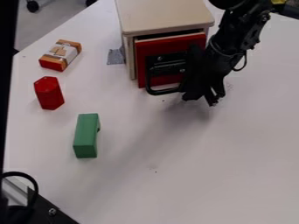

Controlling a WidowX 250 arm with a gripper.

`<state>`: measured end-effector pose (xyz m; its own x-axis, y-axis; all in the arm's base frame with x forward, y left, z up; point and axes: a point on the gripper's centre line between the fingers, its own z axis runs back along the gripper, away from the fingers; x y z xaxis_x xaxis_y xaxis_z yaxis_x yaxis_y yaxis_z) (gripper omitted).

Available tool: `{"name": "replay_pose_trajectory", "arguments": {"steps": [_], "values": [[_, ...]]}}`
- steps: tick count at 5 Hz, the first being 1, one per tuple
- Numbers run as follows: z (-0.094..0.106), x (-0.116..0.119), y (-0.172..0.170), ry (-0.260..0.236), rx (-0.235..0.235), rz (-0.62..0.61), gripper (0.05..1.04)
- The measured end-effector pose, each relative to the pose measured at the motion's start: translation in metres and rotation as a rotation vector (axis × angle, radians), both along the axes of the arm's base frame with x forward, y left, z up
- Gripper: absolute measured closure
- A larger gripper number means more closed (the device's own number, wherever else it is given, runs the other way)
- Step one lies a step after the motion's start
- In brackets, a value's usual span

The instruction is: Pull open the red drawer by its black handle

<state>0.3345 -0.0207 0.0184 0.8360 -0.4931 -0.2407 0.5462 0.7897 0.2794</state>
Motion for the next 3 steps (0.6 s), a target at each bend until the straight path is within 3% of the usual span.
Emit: {"name": "replay_pose_trajectory", "arguments": {"steps": [3], "values": [[0.009, -0.041, -0.014, 0.005, -0.025, -0.072, 0.939]]}}
